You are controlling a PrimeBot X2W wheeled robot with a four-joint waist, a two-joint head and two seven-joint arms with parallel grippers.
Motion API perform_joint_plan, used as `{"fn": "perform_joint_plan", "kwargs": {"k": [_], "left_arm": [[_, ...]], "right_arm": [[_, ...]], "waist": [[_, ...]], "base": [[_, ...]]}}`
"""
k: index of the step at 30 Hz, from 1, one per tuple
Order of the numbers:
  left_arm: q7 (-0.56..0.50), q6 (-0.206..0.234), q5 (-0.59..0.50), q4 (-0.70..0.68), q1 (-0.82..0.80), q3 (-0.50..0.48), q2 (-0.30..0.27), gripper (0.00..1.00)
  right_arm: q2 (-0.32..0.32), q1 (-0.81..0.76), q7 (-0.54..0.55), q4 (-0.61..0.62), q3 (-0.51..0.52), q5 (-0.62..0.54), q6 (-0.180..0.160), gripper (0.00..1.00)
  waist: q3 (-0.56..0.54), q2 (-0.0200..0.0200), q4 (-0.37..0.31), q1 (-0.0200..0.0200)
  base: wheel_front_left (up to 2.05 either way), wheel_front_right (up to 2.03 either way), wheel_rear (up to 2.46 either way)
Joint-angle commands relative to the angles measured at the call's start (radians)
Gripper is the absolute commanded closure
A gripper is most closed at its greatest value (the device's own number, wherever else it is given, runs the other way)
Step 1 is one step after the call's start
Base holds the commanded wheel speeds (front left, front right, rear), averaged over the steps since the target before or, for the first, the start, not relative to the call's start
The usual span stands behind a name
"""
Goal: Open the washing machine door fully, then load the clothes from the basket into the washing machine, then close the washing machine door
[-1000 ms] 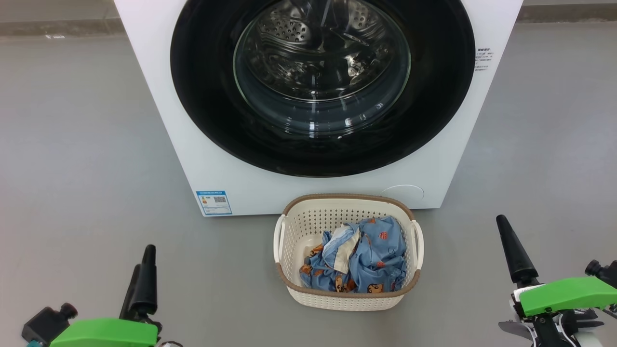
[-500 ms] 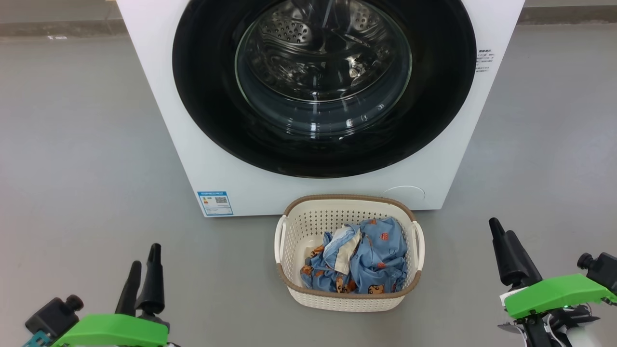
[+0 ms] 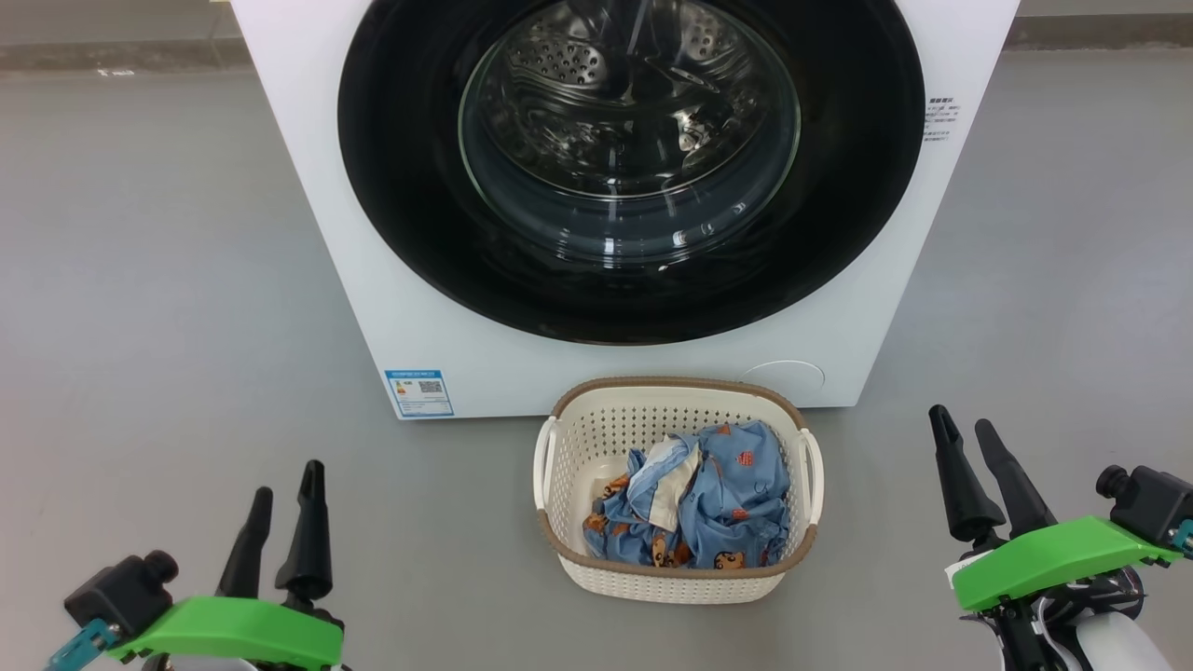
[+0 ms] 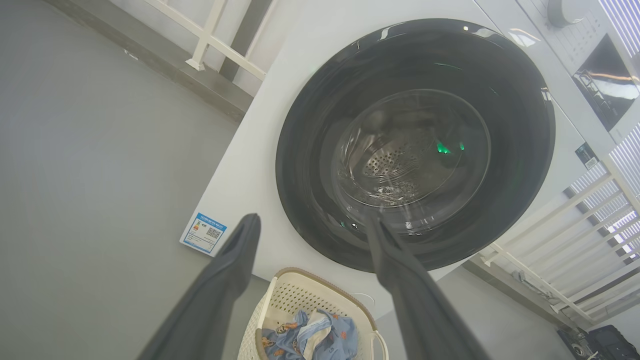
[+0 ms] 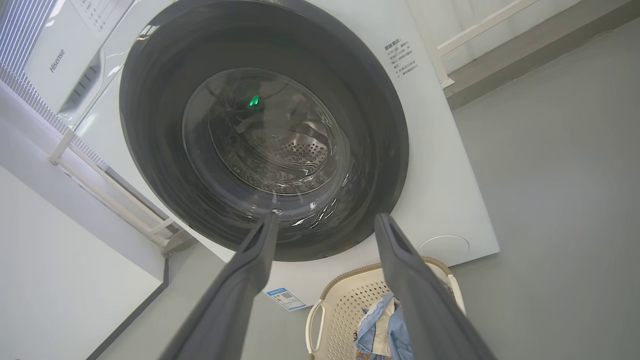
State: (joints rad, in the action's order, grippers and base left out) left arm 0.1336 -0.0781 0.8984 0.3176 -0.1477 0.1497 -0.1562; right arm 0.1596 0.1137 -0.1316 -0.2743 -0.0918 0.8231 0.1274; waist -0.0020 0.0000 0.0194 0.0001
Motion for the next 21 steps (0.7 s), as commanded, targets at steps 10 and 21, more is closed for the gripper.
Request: {"fn": "perform_joint_plan", "kwargs": {"k": [10, 21], "left_arm": [[0.041, 0.013, -0.115, -0.008, -0.063, -0.003, -0.036, 0.0], [0.073, 0.014, -0.216, -0.006, -0.072, 0.019, -0.05, 0.0]], "right_arm": [[0.033, 0.058, -0.042, 0.016, -0.04, -0.123, 0.003, 0.0], [0.052, 0.073, -0.075, 0.005, -0.069, -0.233, 0.003, 0.0]], "waist": [[0.0, 0.0, 0.004, -0.0001], [-0.003, 0.0, 0.01, -0.0001]], "base": [[0.0, 0.0, 0.0], [0.0, 0.0, 0.0]]}}
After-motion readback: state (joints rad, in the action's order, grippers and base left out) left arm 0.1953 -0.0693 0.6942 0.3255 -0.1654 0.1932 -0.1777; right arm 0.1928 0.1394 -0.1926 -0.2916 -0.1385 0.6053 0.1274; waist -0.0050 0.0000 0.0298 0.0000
